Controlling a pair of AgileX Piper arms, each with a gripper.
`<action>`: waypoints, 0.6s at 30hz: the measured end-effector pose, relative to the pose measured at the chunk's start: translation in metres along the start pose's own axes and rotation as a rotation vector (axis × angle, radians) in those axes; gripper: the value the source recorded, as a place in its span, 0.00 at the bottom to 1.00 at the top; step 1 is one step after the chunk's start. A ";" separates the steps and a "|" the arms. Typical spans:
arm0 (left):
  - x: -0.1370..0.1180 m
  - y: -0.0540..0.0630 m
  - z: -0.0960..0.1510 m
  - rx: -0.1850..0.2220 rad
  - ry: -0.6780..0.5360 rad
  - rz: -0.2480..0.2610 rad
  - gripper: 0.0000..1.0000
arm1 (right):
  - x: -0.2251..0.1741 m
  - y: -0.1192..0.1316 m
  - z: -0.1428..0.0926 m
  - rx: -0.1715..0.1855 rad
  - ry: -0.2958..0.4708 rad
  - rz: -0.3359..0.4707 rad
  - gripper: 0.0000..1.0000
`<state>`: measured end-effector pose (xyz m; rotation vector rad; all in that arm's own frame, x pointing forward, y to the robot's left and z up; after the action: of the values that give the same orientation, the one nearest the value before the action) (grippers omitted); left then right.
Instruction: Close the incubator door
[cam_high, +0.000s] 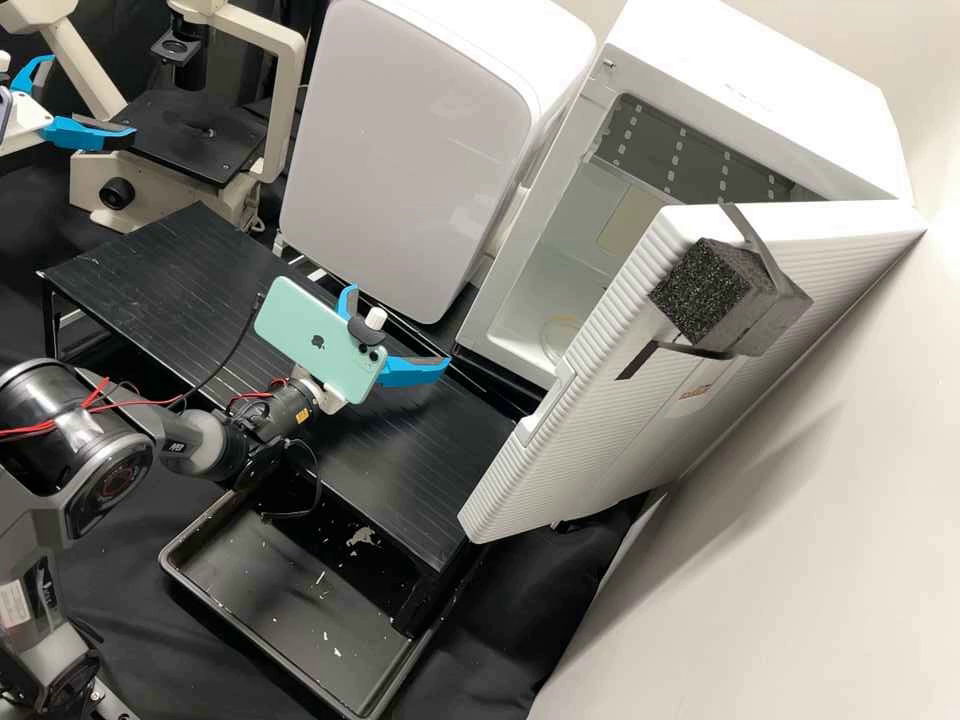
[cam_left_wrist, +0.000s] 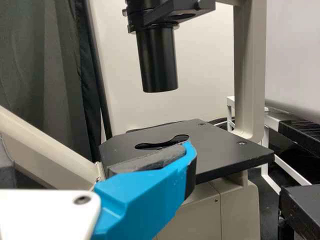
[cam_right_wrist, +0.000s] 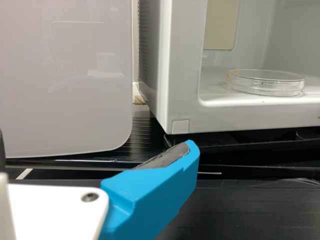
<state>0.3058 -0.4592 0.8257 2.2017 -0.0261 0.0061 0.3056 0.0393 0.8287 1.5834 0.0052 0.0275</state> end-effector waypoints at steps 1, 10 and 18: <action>0.000 0.000 0.000 0.000 0.000 0.000 1.00 | 0.000 0.000 0.000 0.000 0.000 0.000 1.00; 0.000 0.000 0.000 0.000 0.000 0.000 1.00 | -0.001 -0.001 0.001 0.000 0.002 0.002 1.00; 0.000 0.000 0.000 0.000 0.000 0.000 1.00 | -0.043 0.020 0.014 0.017 -0.004 0.098 1.00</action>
<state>0.3058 -0.4592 0.8257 2.2017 -0.0261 0.0061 0.2624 0.0244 0.8477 1.6001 -0.0755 0.1006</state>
